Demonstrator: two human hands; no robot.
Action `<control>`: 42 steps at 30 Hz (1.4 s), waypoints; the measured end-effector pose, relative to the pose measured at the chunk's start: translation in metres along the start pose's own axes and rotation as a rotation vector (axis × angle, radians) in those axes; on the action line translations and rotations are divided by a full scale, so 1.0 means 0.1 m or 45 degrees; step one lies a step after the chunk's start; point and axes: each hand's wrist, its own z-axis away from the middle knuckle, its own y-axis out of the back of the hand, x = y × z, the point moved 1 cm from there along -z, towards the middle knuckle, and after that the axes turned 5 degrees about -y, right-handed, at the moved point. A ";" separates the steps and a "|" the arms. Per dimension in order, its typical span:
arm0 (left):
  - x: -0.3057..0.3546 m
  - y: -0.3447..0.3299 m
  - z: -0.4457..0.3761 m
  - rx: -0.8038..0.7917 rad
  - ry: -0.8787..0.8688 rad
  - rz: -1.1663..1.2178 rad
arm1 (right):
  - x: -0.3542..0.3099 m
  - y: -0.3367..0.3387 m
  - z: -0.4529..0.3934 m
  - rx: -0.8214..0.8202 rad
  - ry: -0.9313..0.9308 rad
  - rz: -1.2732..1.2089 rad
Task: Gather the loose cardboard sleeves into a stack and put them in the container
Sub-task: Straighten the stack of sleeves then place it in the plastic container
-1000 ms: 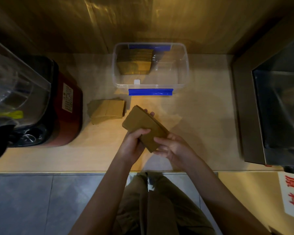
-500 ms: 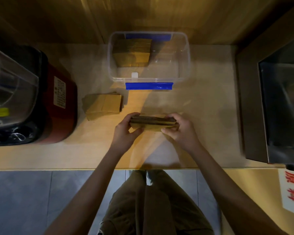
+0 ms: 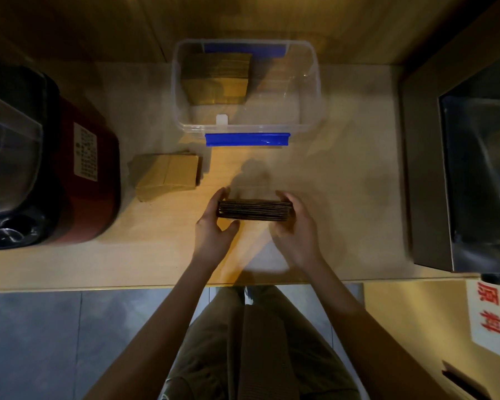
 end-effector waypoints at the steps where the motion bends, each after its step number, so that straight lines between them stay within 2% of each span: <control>1: 0.00 -0.02 0.01 0.005 0.019 0.022 | 0.01 -0.02 0.01 0.009 -0.015 -0.035; 6: 0.03 -0.07 0.02 0.061 0.091 0.152 | -0.01 -0.11 0.03 0.035 -0.055 -0.129; 17: 0.04 0.02 0.01 0.073 0.107 0.204 | 0.00 -0.03 0.03 -0.001 -0.016 -0.040; 24: 0.02 0.03 -0.01 -0.041 0.105 0.042 | 0.00 0.00 0.06 -0.020 0.000 -0.008; 31: 0.05 0.12 -0.06 -0.018 0.063 -0.058 | -0.02 0.02 0.00 0.024 0.050 0.075; 35: 0.08 0.33 -0.14 -0.032 0.022 -0.153 | -0.14 0.02 -0.11 -0.071 0.081 0.131; 39: 0.11 0.66 -0.26 0.044 0.084 -0.234 | -0.35 -0.07 -0.30 -0.180 -0.041 -0.063; 42: 0.17 0.91 -0.33 0.179 0.162 -0.260 | -0.61 -0.19 -0.43 -0.281 -0.142 -0.266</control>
